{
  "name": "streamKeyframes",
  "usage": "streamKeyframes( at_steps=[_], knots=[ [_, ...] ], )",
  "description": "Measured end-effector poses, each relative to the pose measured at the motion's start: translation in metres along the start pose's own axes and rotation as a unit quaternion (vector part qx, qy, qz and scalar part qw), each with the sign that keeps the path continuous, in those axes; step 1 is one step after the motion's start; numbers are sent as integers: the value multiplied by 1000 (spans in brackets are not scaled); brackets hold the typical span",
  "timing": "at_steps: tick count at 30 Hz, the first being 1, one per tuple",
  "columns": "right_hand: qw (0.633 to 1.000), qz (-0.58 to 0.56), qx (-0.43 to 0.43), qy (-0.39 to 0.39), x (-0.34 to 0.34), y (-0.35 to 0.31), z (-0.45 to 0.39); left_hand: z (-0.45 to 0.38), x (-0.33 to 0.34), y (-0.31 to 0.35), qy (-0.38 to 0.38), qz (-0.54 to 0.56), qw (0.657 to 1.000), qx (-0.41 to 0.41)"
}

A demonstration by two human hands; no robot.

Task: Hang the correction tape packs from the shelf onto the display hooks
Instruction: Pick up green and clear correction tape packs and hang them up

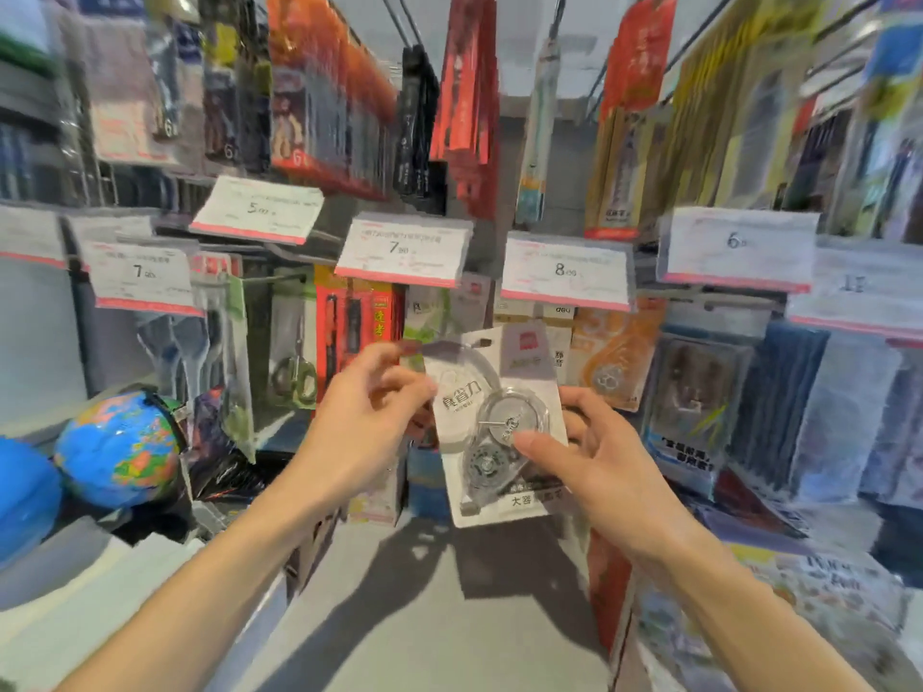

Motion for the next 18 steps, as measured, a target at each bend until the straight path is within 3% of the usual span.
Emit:
streamKeyframes(
  at_steps=[4,8,18],
  knots=[
    [1000,-20,-14,-8,-3,-4,0,0,-24,22,71,6,997,-24],
    [1000,-28,-12,-4,2,-8,-4,1,-44,56,120,-60,990,42],
    [998,31,-31,39,27,-29,-38,-8,-61,90,106,-112,984,89]
  ],
)
Point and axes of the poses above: each hand's wrist, its own z-axis away from the middle knuckle, its own x-axis out of the palm, y = z × x, the point moved 8 cm from there along -z, towards the middle knuckle, and after that the axes turned 1 degree about -x, right-handed, at the moved point
